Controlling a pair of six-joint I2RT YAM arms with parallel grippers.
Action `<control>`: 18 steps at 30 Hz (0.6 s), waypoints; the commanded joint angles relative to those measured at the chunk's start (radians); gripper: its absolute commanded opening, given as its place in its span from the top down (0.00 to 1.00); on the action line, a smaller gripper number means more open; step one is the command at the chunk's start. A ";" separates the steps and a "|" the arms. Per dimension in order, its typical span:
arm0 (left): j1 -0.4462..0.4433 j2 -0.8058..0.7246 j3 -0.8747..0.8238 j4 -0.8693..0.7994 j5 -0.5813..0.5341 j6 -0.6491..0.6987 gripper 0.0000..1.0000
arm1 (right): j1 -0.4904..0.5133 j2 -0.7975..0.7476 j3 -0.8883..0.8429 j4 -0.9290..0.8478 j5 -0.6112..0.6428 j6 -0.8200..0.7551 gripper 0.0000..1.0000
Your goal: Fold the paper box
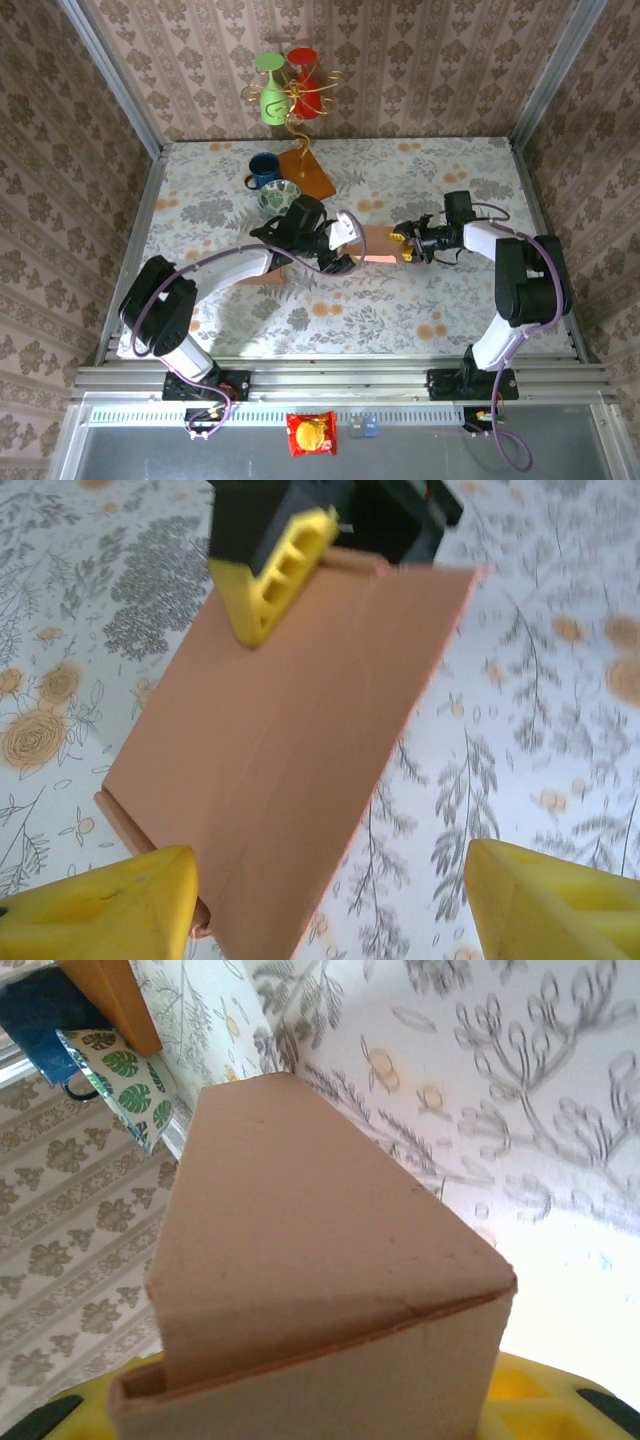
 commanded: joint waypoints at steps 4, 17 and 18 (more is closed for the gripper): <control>-0.071 -0.115 -0.080 -0.044 -0.114 0.416 0.10 | -0.002 -0.056 -0.011 -0.211 -0.097 0.140 0.55; -0.079 0.016 0.007 -0.058 -0.160 0.454 0.08 | -0.001 -0.011 0.015 -0.345 -0.176 0.183 0.55; -0.079 0.028 0.016 -0.060 -0.165 0.453 0.08 | -0.001 -0.002 0.013 -0.351 -0.180 0.178 0.55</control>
